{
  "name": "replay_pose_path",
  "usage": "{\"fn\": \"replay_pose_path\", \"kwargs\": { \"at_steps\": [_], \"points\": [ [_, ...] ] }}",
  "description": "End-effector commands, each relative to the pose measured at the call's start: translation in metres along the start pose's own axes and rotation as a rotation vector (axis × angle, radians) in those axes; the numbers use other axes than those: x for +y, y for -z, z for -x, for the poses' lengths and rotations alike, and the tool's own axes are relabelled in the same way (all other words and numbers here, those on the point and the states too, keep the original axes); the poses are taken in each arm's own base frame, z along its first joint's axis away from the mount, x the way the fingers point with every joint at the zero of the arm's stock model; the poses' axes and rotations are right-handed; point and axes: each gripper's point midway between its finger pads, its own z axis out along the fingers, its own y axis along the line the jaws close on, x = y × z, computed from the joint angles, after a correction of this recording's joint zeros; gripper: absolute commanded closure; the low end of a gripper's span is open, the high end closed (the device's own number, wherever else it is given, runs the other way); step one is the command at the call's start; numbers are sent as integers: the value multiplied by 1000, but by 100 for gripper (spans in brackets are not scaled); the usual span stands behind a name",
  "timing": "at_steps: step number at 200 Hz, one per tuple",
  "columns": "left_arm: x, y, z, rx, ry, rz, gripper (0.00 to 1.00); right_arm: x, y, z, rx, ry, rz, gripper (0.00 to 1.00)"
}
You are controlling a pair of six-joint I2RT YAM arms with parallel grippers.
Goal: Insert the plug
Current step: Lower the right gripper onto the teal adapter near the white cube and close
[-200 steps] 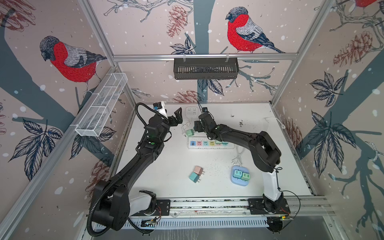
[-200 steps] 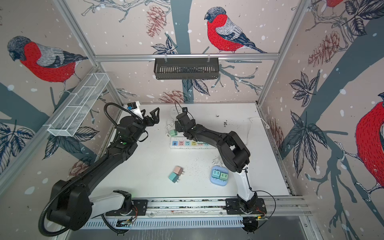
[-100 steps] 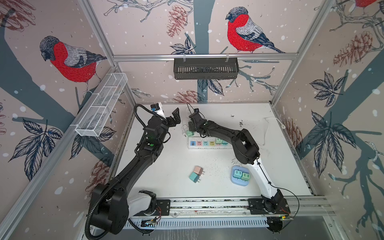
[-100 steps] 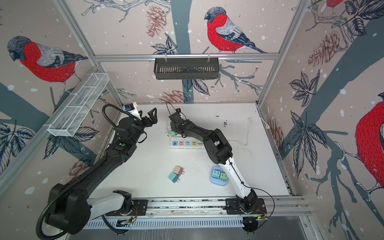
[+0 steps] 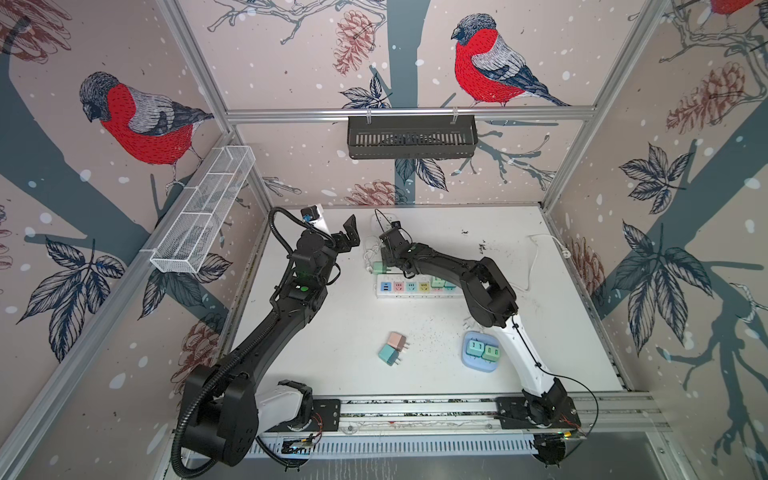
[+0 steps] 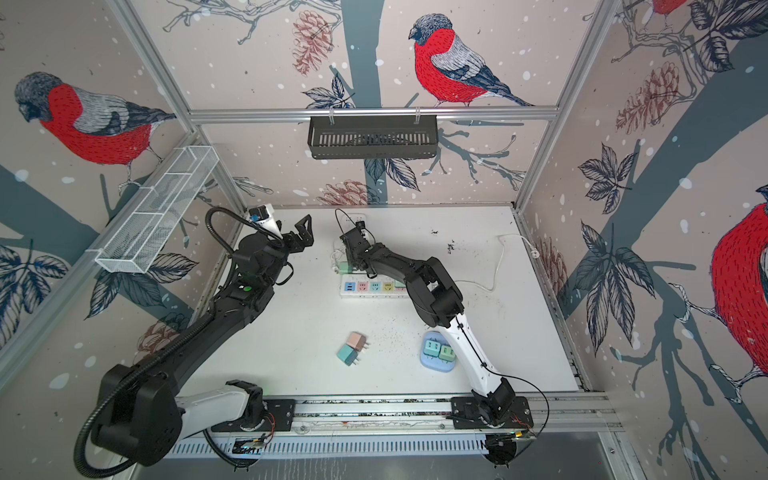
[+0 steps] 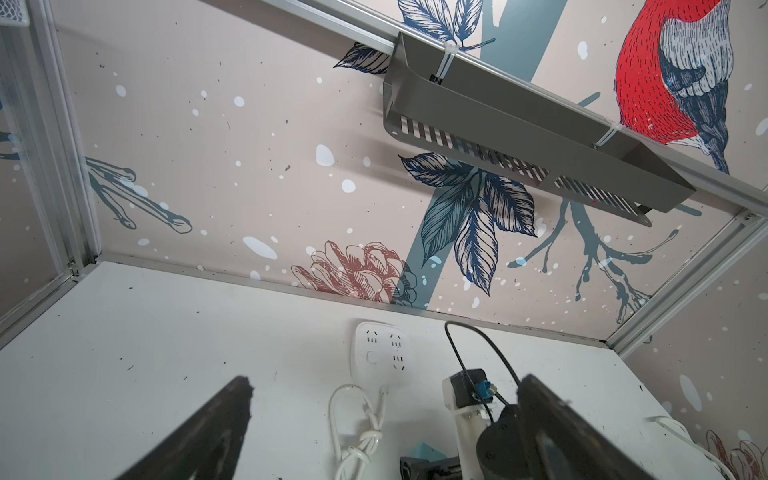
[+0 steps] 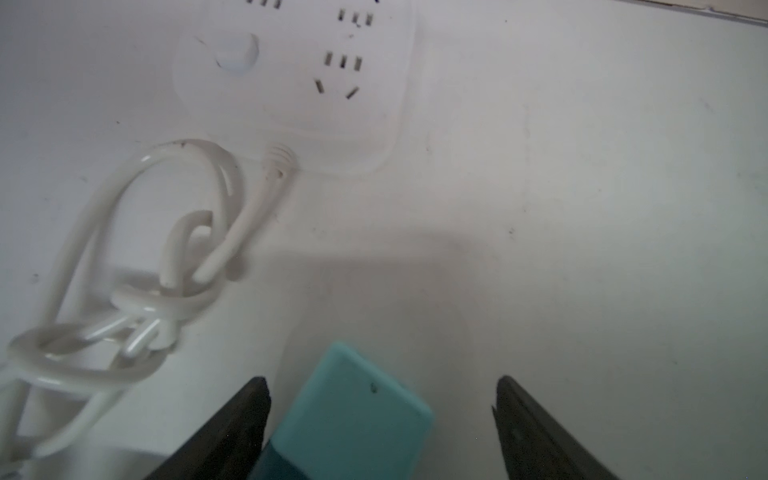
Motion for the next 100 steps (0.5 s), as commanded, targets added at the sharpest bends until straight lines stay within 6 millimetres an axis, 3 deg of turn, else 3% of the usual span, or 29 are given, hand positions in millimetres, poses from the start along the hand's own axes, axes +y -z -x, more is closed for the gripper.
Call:
{"fn": "replay_pose_path", "kwargs": {
  "at_steps": [1, 48, 100],
  "points": [
    [-1, -2, 0, -3, 0, -6, 2, -11, 12, 8, -42, -25, -31, 15],
    [-2, -4, 0, 4, 4, -10, 1, -19, 26, 7, -65, -36, -16, 15],
    [0, 1, 2, -11, 1, -1, 2, 1, 15, 1, -28, -48, 122, 17]
  ]
}}
